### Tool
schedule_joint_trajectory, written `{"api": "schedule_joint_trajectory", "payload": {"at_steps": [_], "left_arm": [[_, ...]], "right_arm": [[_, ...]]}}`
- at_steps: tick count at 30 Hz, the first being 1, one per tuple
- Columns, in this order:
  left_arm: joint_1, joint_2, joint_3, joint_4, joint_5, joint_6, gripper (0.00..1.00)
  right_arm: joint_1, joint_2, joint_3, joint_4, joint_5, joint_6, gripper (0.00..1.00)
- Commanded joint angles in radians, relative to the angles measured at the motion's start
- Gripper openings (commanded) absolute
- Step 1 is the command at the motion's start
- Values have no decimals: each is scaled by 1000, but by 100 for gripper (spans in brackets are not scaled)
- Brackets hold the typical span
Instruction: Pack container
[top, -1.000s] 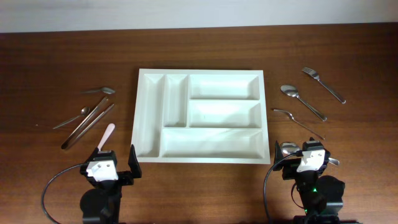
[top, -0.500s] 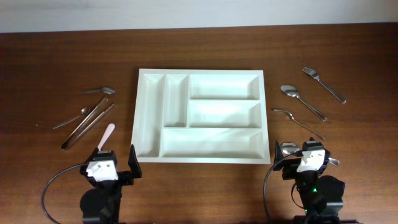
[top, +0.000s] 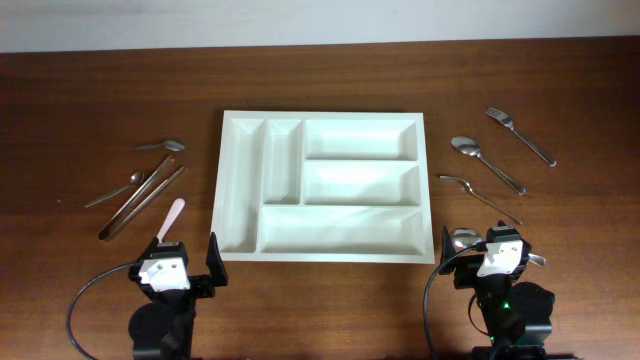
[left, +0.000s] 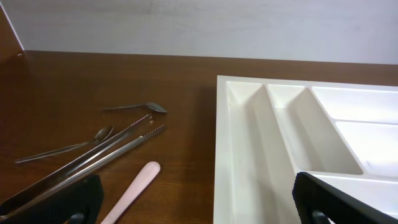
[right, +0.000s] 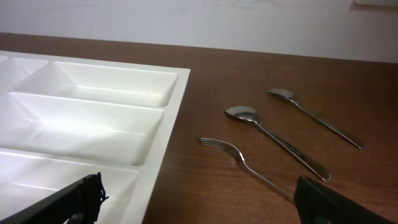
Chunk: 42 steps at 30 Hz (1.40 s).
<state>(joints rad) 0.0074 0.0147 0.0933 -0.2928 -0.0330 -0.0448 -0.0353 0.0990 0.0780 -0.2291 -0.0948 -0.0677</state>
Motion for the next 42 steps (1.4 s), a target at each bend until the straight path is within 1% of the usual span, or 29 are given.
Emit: {"api": "schedule_joint_trajectory", "payload": {"at_steps": [1,9,12,22,24,27,29,32,37,42], "left_arm": [[-5,-8,0,-11,11,13,99],[-5,-8,0,-11,11,13,99],[-5,-8,0,-8,-16,13,99],[-5,-8,0,-6,0,12,99],[-5,-8,0,22,0,12,99],[-5,-8,0,114,26,6,99],[-5,-8,1,184,27,-35,99],[-5,-8,18,240,26,-70,99],[-5,26,104,188,4,-78,99],[-5,142,239,111,-19,-77,99]], "right_arm": [[9,-11,-9,2,-8,-2,99],[9,-11,-9,2,-8,-2,99],[9,-11,-9,2,-8,-2,99],[9,-11,-9,2,-8,-2,99],[9,-11,-9,2,-8,-2,99],[9,-11,-9,2,-8,-2,99],[9,-11,-9,2,-8,-2,99],[9,-11,-9,2,-8,-2,99],[9,-11,-9,2,-8,-2,99],[9,-11,-9,2,-8,-2,99]]}}
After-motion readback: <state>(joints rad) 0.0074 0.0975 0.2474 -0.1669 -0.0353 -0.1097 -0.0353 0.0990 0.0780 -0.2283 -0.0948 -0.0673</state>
